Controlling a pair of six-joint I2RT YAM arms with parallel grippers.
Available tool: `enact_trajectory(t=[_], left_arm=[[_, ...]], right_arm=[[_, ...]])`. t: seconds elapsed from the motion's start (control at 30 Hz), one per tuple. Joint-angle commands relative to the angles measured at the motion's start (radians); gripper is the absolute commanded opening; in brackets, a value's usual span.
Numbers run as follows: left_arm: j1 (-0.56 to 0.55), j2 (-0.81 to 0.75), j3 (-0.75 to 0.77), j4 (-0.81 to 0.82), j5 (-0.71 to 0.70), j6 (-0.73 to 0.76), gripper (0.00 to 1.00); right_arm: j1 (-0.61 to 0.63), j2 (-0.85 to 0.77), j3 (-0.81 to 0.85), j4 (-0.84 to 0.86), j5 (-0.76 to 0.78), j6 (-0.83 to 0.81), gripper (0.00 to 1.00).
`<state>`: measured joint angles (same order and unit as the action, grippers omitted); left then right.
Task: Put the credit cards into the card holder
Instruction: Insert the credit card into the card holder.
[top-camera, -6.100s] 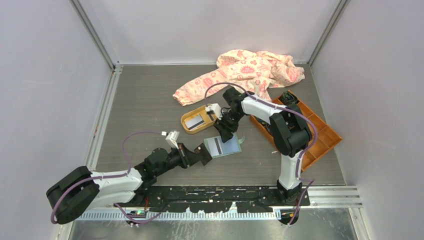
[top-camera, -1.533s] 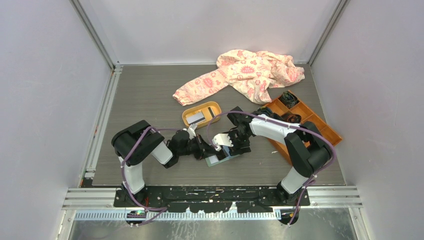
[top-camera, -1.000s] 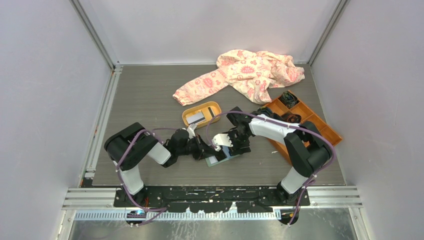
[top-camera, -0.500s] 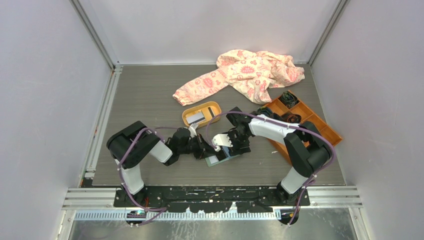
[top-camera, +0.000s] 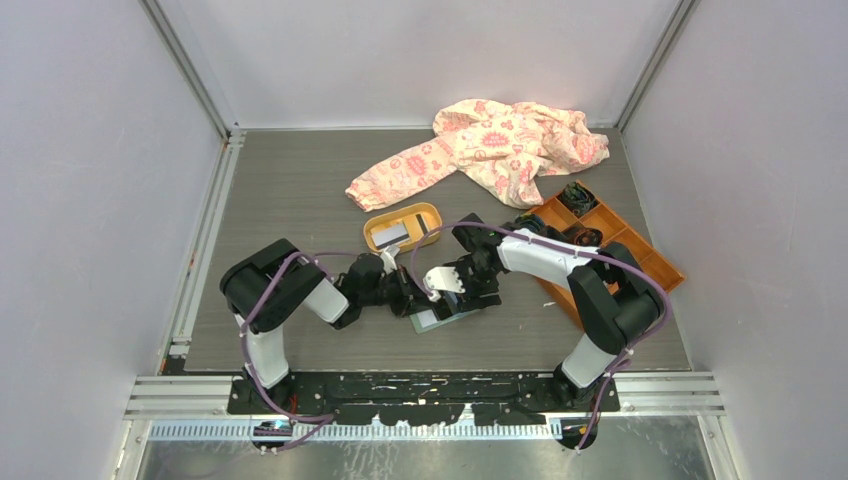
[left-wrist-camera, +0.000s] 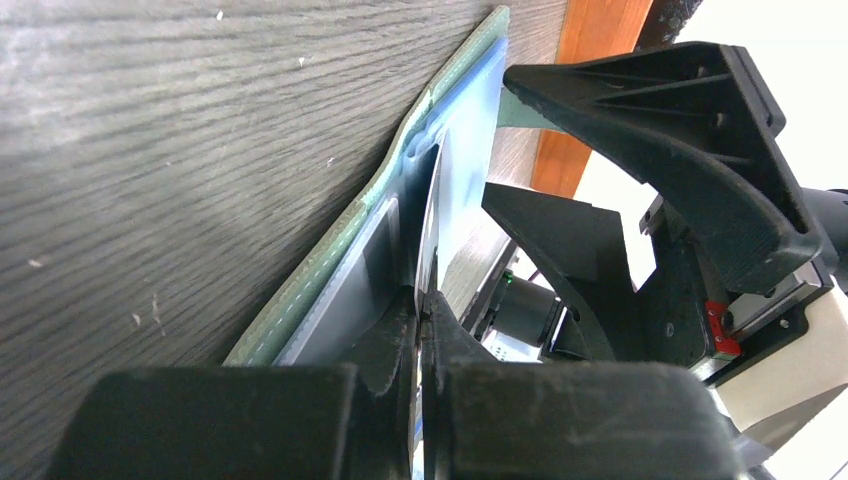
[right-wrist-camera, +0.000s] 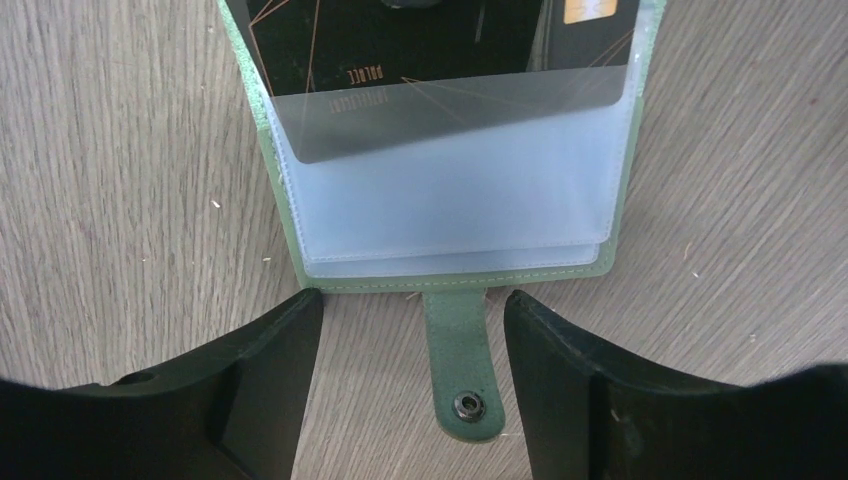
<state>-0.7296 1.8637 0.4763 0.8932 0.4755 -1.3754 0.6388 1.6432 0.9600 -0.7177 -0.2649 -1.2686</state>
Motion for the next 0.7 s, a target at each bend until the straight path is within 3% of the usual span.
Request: enact_trajectory(t=[0.0,0.17,0.37,0.53,0.67], left_arm=[[0.004,0.025,0.02,-0.006,0.003,0.019,0.01],[0.004,0.028,0.018,-0.009,0.005,0.022,0.05],[0.004,0.023,0.017,-0.014,0.002,0.026,0.11],[0.004,0.025,0.019,-0.013,0.004,0.027,0.15],[0.004,0.025,0.017,-0.013,0.003,0.027,0.16]], right_arm=[[0.012,-0.031,0.038,0.058,-0.019,0.049,0.74],[-0.005,-0.114,0.037,0.039,-0.068,0.057,0.84],[-0.006,-0.203,-0.003,0.022,-0.235,0.011,0.78],[0.043,-0.303,-0.108,0.082,-0.493,-0.042,0.45],[0.161,-0.3,-0.142,0.224,-0.42,0.056,0.15]])
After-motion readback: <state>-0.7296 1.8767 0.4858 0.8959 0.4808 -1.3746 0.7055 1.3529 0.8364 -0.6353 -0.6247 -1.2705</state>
